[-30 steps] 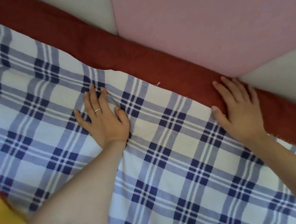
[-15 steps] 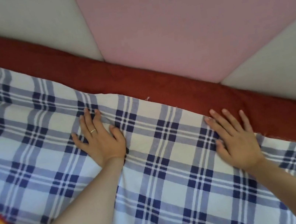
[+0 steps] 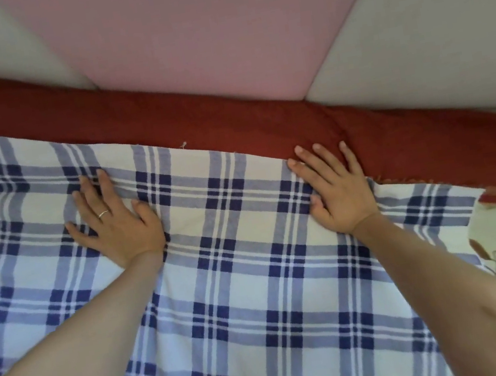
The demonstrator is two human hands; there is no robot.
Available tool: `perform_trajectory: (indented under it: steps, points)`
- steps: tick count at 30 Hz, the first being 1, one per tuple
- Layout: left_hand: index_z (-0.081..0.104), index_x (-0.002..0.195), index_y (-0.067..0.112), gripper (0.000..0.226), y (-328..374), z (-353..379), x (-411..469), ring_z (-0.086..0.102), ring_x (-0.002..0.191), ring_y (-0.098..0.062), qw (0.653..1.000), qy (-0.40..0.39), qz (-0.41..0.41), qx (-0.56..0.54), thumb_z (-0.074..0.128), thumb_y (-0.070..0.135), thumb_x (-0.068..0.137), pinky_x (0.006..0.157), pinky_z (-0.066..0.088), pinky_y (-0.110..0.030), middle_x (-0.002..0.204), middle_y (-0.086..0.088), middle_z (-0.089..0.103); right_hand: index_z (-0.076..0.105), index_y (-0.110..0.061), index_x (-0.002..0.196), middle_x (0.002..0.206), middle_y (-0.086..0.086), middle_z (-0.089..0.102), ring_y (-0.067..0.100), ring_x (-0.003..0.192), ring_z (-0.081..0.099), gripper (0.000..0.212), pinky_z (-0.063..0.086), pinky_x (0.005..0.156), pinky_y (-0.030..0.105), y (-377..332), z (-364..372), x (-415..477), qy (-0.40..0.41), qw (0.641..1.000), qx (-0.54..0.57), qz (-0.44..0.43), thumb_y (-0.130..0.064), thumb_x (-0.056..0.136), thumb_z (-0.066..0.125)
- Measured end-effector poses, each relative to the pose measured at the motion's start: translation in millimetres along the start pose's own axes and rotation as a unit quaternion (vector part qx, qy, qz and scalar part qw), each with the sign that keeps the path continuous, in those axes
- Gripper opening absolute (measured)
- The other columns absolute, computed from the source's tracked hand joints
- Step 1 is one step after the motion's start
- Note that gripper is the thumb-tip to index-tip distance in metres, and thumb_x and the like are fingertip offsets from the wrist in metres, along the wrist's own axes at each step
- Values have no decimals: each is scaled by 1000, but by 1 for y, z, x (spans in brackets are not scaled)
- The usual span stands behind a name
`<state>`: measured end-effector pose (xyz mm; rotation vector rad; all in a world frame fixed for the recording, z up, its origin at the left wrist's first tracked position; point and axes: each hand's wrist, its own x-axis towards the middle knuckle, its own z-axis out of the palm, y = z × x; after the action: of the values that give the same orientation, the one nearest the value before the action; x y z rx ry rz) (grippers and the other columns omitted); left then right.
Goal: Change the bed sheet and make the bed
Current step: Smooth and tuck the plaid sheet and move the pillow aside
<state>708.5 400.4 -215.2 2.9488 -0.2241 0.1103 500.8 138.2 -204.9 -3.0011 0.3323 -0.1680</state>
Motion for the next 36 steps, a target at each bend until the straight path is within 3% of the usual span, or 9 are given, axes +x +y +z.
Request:
perform_trajectory:
  steps: [6,12,17,21,26,36]
  points:
    - [15,152,28,63,1,-2,3,12,146,-23,1000,-17,-5,4,27,32,91,114,3,-56,159,0,15,39,-22,144,152,0,35,23,139,32,64,13,115,54,1,1,1,2,1000,-2,-8,-28,81,39]
    - [10,153,25,65,-5,-15,1,5,147,-23,993,-108,9,51,23,39,91,114,2,-58,160,-2,9,40,-18,142,147,7,43,29,135,36,58,15,113,56,4,7,2,42,999,13,-26,-26,85,32]
    - [15,152,25,66,17,-37,-108,5,147,-20,989,-149,-9,-13,24,41,89,114,2,-59,160,-1,9,42,-18,142,147,7,44,28,134,37,64,17,112,56,-1,0,3,28,999,9,-13,-25,79,35]
    - [16,151,24,72,36,-36,-189,7,147,-25,984,-175,11,26,33,47,84,112,5,-62,159,-3,12,42,-18,142,148,6,42,27,135,35,66,16,113,55,2,-2,5,9,1000,12,-19,-25,76,38]
    - [14,150,19,80,38,-26,-190,6,146,-30,976,-199,16,87,30,50,78,112,3,-63,159,-7,8,45,-18,141,148,5,43,24,136,34,66,13,114,53,4,-2,4,14,999,26,-28,-25,75,44]
    - [15,151,20,79,37,-27,-188,3,147,-28,977,-205,12,51,28,55,81,112,1,-63,160,-6,8,41,-18,143,150,5,39,25,138,31,69,13,114,55,6,3,2,19,999,15,-37,-26,75,46]
